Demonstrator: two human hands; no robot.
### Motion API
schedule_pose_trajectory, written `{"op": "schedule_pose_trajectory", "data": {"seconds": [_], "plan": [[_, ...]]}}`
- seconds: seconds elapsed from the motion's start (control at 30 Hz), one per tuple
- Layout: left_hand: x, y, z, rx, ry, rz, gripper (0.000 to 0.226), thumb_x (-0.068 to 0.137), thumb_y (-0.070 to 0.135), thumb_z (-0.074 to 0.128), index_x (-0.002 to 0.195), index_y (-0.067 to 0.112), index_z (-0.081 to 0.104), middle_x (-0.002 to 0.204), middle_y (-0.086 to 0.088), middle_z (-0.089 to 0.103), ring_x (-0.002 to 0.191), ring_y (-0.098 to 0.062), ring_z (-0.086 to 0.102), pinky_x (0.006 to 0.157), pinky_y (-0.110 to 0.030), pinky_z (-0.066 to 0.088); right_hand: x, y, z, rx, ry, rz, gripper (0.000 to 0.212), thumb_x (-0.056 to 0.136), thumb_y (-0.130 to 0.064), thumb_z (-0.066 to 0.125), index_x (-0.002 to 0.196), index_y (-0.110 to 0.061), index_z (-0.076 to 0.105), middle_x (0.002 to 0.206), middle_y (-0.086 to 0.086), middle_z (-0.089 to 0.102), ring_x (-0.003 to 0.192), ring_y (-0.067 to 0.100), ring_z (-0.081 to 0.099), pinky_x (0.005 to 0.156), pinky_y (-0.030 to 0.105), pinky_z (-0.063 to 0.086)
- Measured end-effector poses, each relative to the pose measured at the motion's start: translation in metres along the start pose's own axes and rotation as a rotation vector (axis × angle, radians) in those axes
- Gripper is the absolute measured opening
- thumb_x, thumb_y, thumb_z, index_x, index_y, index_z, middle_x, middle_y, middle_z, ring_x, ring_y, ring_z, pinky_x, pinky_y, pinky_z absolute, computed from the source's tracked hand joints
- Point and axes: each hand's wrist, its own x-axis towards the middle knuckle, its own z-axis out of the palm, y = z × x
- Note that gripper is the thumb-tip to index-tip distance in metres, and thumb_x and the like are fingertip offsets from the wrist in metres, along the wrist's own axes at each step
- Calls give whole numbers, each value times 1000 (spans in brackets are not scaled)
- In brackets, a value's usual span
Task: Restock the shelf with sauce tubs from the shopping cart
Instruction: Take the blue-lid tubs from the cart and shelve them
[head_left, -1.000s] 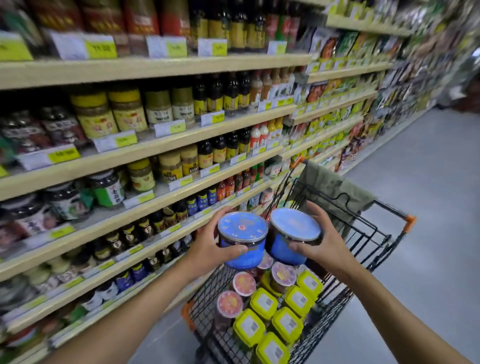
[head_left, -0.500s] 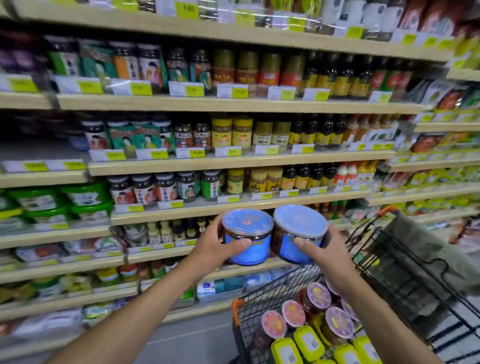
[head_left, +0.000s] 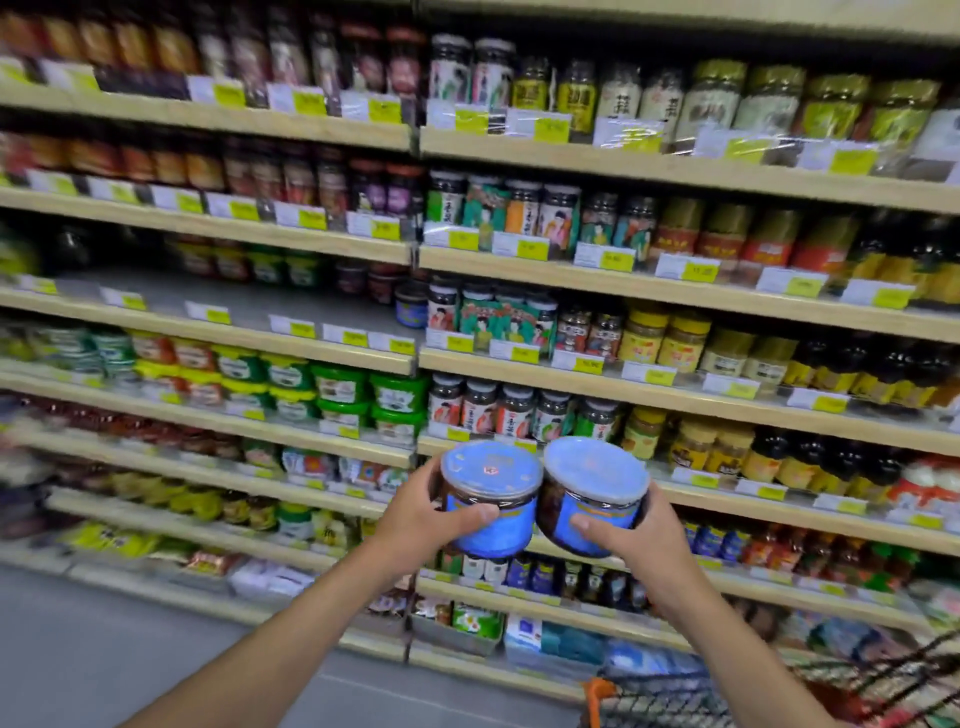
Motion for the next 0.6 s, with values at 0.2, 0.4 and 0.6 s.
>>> {"op": "schedule_pose_trajectory", "data": {"seconds": [0.2,0.4,0.6], "plan": [[-17,1,-87,53,74,23,77,56,49,89,125,31,62,119,17,73,112,-5,67,88,-26,55,16,-14,85,21,-84,-6,80,48,-39,100,116,-33,58,117,-11,69,95,-6,68,72,15,55],[-28,-3,-181,79,87,29,78,58,52,87,128,35,61,120,16,71,114,-7,66,90,-31,57,23,-31,177,37,-120,3,92,38,-49,92,121,-30,59,119,-6,70,101,2,69,74,18,56],[-23,-10,-264,81,74,39,80,55,52,87,128,35,60,118,20,71,112,-3,65,88,-27,57,30,-48,255,44,-102,2,81,58,-34,90,130,-27,55,126,-7,66,106,2,66,75,17,56]]}}
